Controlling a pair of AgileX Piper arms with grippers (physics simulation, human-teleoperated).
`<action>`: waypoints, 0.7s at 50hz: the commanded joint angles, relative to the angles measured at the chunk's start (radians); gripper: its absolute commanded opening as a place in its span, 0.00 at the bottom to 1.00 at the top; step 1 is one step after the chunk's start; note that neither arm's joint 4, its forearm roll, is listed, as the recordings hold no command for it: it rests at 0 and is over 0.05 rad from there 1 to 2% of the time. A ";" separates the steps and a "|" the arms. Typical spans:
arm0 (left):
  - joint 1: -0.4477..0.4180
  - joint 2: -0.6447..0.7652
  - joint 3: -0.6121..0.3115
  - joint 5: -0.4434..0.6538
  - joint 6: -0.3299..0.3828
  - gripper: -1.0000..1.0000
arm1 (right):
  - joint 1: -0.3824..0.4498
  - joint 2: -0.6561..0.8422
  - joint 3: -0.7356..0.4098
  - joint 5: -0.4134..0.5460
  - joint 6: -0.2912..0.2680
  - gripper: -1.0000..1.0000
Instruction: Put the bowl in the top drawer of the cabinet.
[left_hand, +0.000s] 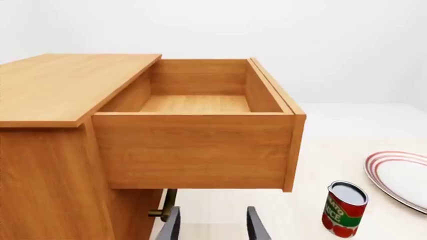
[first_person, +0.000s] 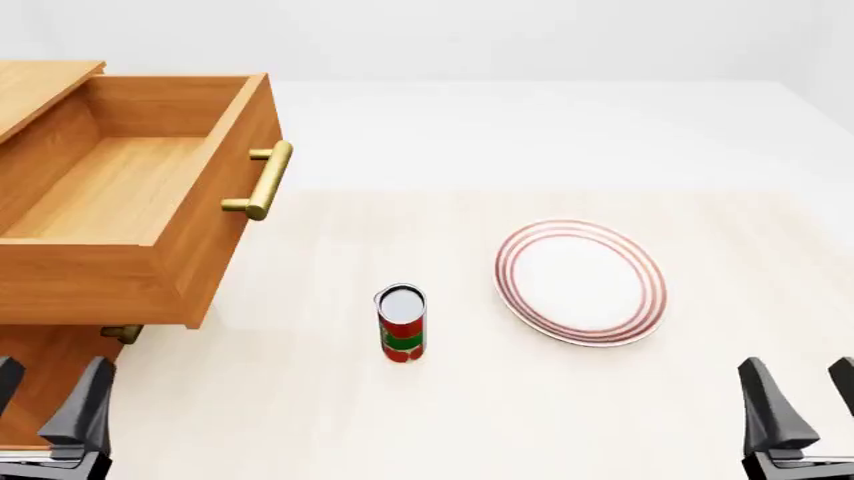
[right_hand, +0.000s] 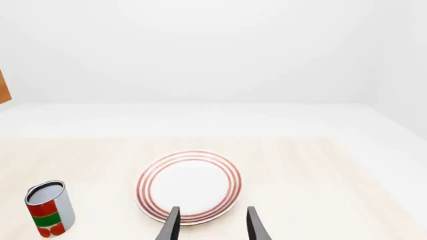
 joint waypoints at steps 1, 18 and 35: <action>-0.006 -0.001 -0.003 -0.011 0.034 1.00 | 0.000 0.006 -0.003 -0.002 0.001 1.00; -0.045 -0.001 0.000 -0.065 0.076 1.00 | 0.000 0.004 -0.003 0.000 0.001 1.00; -0.168 -0.002 -0.220 0.170 -0.033 1.00 | 0.000 0.001 -0.006 0.005 0.001 1.00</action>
